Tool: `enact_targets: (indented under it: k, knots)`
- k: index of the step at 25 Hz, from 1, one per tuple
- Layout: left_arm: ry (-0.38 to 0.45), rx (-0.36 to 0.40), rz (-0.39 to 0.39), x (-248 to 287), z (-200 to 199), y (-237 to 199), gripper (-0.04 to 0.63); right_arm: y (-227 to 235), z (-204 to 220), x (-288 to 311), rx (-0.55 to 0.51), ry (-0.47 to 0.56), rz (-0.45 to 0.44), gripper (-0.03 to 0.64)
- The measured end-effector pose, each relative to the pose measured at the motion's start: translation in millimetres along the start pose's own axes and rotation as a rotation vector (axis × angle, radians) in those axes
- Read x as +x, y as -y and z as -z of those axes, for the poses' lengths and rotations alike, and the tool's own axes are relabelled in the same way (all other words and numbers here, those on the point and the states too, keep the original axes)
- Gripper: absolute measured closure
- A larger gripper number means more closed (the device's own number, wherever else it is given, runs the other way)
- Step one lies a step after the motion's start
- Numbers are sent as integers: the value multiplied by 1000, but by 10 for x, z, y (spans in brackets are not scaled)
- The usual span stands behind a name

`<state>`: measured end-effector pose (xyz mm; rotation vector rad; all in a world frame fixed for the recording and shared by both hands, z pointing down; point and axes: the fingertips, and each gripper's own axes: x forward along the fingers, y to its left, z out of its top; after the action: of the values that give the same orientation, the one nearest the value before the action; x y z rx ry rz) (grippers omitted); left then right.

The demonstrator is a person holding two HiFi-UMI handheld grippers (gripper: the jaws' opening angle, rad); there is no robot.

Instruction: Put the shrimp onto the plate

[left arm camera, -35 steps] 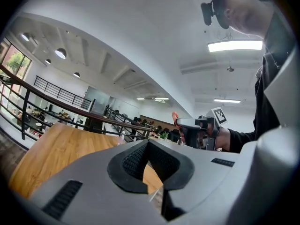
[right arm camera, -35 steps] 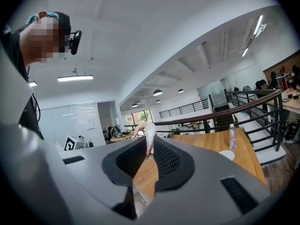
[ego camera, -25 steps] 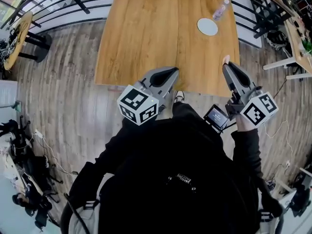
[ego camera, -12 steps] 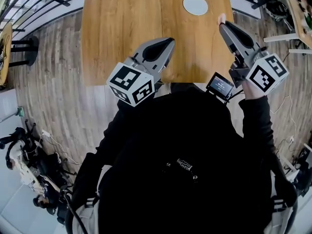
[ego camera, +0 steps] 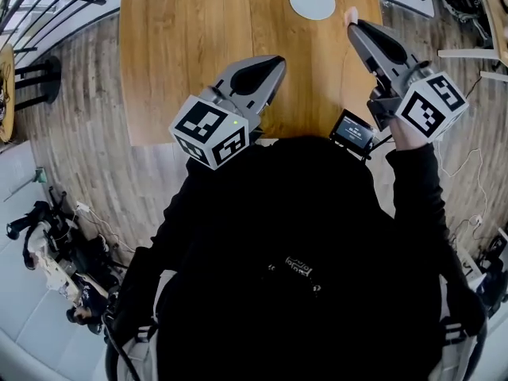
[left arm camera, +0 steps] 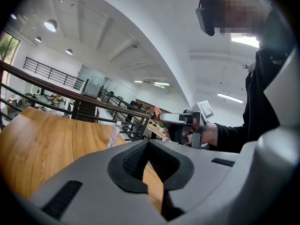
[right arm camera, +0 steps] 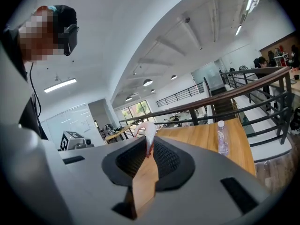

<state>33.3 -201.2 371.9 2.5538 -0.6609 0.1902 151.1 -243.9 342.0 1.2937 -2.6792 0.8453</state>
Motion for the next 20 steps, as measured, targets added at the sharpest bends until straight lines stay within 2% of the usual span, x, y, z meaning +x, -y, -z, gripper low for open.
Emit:
enact_targets:
  k: [6, 11, 16, 20]
  knots:
    - [-44, -1, -5, 53, 58, 73, 592, 107, 72, 10, 25, 3, -26, 558]
    - [-59, 6, 6, -10, 20, 38, 592, 86, 124, 10, 56, 10, -8, 557]
    - [-76, 16, 61, 21, -65, -31, 592, 22, 32, -4, 51, 33, 30, 558]
    - [-102, 44, 44, 49, -138, -171, 592, 49, 63, -28, 38, 12, 53, 558]
